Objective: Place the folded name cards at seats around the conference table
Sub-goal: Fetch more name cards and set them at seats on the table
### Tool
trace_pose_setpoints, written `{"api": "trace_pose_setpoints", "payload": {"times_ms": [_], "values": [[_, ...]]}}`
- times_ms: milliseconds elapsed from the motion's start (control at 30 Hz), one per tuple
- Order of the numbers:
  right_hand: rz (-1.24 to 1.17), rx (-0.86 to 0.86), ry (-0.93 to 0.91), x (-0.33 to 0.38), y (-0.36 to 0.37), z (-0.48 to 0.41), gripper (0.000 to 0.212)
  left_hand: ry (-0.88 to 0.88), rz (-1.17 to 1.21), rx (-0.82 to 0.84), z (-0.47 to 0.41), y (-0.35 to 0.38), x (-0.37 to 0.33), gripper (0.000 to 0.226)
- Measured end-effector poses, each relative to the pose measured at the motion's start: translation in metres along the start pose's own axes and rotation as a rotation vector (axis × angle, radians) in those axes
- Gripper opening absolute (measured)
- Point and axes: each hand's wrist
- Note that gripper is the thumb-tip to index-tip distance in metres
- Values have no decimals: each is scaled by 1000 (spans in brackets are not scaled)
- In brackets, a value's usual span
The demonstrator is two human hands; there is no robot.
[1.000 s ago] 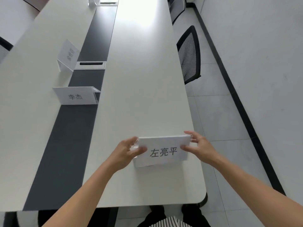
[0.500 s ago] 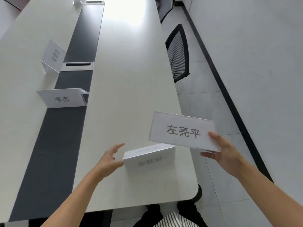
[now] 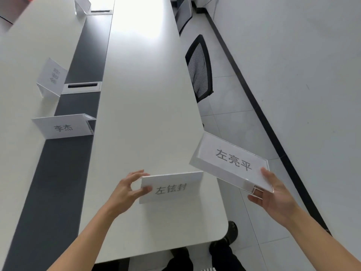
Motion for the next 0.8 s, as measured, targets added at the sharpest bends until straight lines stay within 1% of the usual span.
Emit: {"api": "trace_pose_setpoints", "payload": {"times_ms": [33, 67, 100, 200, 233, 267, 333, 367, 500, 600, 667, 800], "values": [[-19, -4, -4, 2, -2, 0, 65, 5, 48, 10, 1, -2, -8, 31], [-36, -10, -5, 5, -4, 0, 58, 18, 86, 23, 2, -4, -14, 34], [-49, -15, -5, 7, -6, 0, 54, 33, 111, 36, 2, -6, -19, 41], [-77, -31, -3, 13, -13, -1, 50, 12, 279, 19, 2, -8, -33, 61], [-88, -37, -6, 15, -16, -1, 50, -12, 364, -5, 0, -6, -36, 62], [-99, -41, -10, 17, -19, -1, 49, -29, 458, -39, -1, -4, -39, 52], [-123, -51, -20, 21, -27, -1, 46, -51, 608, -115, -4, 1, -44, 22], [-136, -56, -26, 22, -33, -1, 44, -68, 660, -150, -5, 4, -46, 15], [-184, -85, -41, 26, -63, -2, 40, -92, 789, -163, -10, 28, -73, 13], [-216, -105, -36, 31, -92, -4, 39, -91, 839, -142, -13, 58, -105, 19], [-241, -110, -34, 42, -114, -9, 37, -86, 864, -131, -14, 80, -133, 24], [-246, -91, -68, 77, -167, -27, 38, -95, 906, -129, -22, 135, -186, 21]]}}
Point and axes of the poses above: each hand's wrist, its own z-axis away from the middle knuckle, its own y-axis out of the palm, x = y × z, and after that the axes turned 12 degrees about -y, right-handed
